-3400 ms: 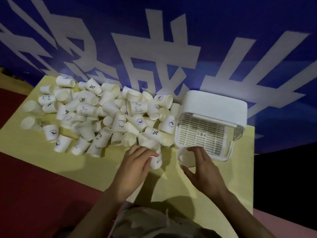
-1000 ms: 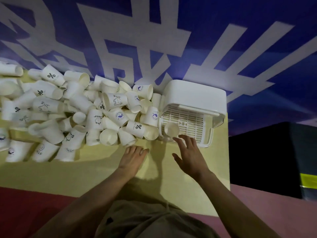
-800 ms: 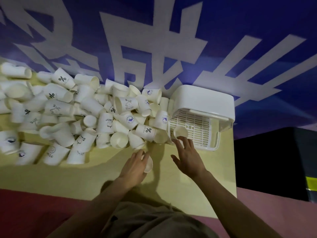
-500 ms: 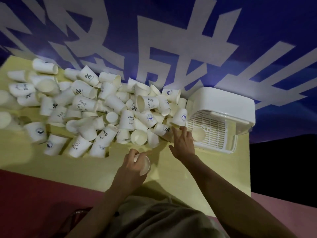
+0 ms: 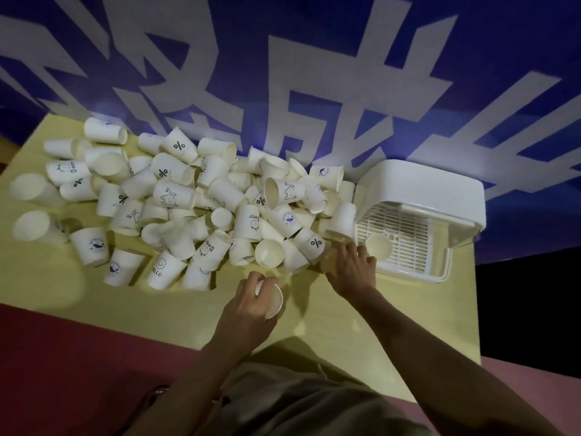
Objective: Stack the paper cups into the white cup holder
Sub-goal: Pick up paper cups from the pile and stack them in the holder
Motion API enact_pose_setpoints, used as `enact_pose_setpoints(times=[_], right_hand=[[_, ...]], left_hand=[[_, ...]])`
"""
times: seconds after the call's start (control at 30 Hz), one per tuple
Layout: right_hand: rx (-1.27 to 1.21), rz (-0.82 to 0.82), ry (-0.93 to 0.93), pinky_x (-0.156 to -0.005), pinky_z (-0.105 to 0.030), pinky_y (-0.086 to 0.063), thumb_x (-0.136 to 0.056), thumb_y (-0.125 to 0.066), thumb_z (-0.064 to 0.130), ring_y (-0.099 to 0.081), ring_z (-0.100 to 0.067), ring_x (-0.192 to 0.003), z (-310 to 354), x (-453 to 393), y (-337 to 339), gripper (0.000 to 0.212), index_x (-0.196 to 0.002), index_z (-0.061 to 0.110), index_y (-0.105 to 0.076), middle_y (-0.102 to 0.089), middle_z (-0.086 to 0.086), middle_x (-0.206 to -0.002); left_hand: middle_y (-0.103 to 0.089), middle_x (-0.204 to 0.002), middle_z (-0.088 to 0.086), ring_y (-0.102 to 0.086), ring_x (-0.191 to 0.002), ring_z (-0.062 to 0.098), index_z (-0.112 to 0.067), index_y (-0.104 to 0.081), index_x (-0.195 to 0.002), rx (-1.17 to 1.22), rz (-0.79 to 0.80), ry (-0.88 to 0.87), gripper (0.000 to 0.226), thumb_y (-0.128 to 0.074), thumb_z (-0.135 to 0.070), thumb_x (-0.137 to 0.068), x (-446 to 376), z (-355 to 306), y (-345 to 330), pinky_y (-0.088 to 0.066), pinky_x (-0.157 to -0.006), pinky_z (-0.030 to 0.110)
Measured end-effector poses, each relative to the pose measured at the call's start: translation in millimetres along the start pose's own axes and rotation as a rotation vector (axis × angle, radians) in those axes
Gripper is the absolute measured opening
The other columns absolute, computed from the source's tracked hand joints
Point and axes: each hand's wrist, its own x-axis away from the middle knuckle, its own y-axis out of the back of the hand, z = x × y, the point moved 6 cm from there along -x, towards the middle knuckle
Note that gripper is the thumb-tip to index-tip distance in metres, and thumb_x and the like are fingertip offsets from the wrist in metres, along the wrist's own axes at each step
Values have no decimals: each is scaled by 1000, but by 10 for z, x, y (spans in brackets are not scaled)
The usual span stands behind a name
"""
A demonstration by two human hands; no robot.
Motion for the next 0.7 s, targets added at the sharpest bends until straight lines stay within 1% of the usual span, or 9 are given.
enact_pose_setpoints(times=[0.03, 0.1, 0.17, 0.27, 0.33, 0.43, 0.57, 0.63, 0.7], right_hand=[[-34, 8, 16, -106, -52, -41, -88, -68, 49, -34, -40, -141, -1, 92, 0, 79, -149, 16, -29, -35, -13, -152], [-115, 14, 45, -105, -49, -45, -89, -67, 46, -37, -38, -137, -49, 301, 7, 76, -148, 16, -31, -37, -13, -150], [-180, 19, 69, -95, -45, -52, -89, -67, 43, -42, -34, -127, -155, 520, 19, 74, -148, 19, -31, -38, -12, -144], [-290, 8, 85, -80, -41, -59, -88, -70, 37, -43, -32, -122, -425, 844, 7, 72, -148, 27, -31, -36, -10, -139], [-355, -14, 106, -75, -39, -60, -86, -70, 33, -43, -31, -121, -643, 1010, -9, 72, -148, 30, -34, -34, -8, -140], [-422, -50, 112, -67, -37, -60, -82, -73, 30, -46, -31, -117, -982, 1194, -54, 73, -147, 28, -39, -33, -8, -141], [-519, -102, 114, -67, -36, -60, -79, -76, 26, -48, -31, -116, -1354, 1324, -13, 74, -145, 26, -42, -34, -8, -141], [-551, -126, 103, -69, -35, -60, -79, -77, 25, -48, -30, -117, -1520, 1360, 29, 75, -145, 26, -42, -35, -7, -142], [-567, -145, 73, -73, -33, -60, -81, -77, 26, -47, -28, -120, -1675, 1388, 67, 75, -146, 28, -40, -34, -5, -142]], left_hand=[[-44, -124, -2, -52, -108, 20, -26, -51, -133, -18, 12, 1, 49, -59, -36, -85, -32, -70, -10, -50, -69, 25], [-40, -129, -4, -48, -113, 18, -31, -43, -137, -25, 44, 21, 51, -56, -44, -89, -109, -216, -45, -51, -74, 26], [-36, -134, -2, -45, -119, 18, -35, -37, -141, -36, 48, 8, 51, -53, -47, -94, -200, -401, -73, -54, -78, 30], [-35, -134, 0, -43, -122, 20, -38, -38, -142, -68, 21, -38, 50, -56, -46, -96, -368, -780, -101, -57, -76, 31], [-33, -136, 0, -41, -125, 21, -37, -40, -140, -87, 16, -81, 50, -58, -45, -95, -537, -1061, -146, -59, -78, 31], [-30, -141, 1, -35, -130, 24, -35, -40, -140, -53, 26, -154, 56, -66, -35, -91, -833, -1501, -209, -58, -84, 38], [-28, -143, 3, -32, -134, 27, -31, -40, -140, -17, 21, -233, 66, -71, -16, -84, -1284, -2014, -254, -57, -88, 42], [-28, -145, 3, -31, -135, 27, -31, -40, -140, -38, 11, -254, 66, -71, -14, -84, -1503, -2198, -301, -55, -89, 39], [-30, -144, 3, -33, -135, 25, -31, -41, -140, -86, 15, -277, 65, -72, -14, -85, -1682, -2311, -403, -55, -88, 37]])
